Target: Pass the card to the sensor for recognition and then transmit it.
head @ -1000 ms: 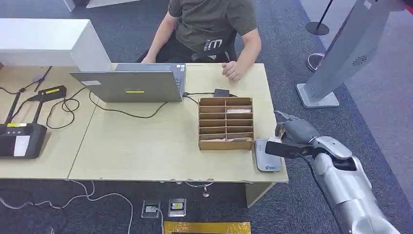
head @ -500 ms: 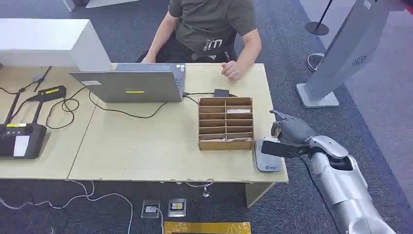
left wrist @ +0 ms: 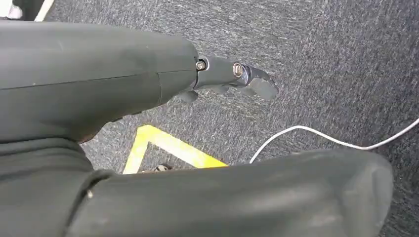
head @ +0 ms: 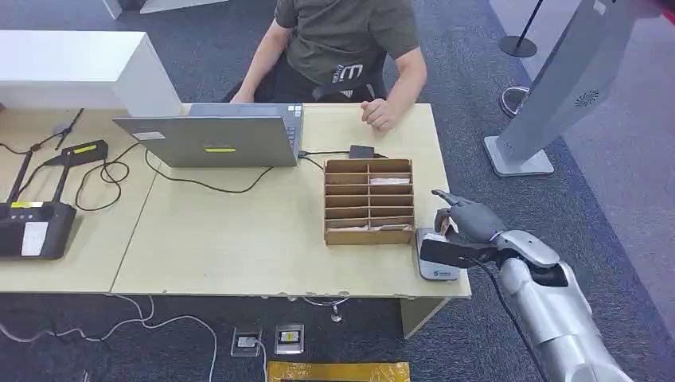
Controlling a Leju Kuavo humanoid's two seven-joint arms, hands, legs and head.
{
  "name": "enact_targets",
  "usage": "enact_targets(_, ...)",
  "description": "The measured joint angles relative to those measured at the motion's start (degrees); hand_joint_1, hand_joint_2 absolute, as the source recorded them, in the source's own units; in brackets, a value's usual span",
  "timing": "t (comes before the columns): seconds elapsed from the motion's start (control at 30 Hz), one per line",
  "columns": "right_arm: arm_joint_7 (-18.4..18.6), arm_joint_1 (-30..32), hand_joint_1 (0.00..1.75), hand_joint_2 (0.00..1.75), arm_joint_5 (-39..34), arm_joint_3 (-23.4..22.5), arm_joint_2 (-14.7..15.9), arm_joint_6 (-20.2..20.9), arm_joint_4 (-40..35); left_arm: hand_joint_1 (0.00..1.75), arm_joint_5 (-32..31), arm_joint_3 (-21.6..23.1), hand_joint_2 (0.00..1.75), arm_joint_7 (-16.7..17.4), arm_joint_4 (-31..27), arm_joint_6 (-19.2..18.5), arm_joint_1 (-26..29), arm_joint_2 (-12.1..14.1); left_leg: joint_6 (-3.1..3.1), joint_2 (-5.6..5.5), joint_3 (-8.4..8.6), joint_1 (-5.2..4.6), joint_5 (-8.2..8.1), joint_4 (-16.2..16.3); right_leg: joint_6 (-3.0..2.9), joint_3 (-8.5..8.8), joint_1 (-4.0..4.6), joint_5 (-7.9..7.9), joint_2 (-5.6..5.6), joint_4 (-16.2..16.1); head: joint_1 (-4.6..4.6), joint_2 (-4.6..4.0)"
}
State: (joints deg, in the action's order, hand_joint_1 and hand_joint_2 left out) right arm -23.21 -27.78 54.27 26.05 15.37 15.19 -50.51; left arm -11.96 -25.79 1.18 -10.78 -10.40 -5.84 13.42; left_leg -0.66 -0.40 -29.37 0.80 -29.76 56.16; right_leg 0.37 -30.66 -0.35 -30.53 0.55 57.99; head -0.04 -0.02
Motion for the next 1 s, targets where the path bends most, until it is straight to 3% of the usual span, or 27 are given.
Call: enact_targets(1.0,-0.9,-3.6,1.75,1.75,1.5,0.5,1.1,-5.0,5.2,0.0,-2.3,-2.2,0.0,0.0,0.0,-0.3,0.0,0.1,0.0,0.09,0.03,0.0,0.0,0.0,0.01,0.0,-0.01,0.02,-0.11,0.0,0.0,0.0)
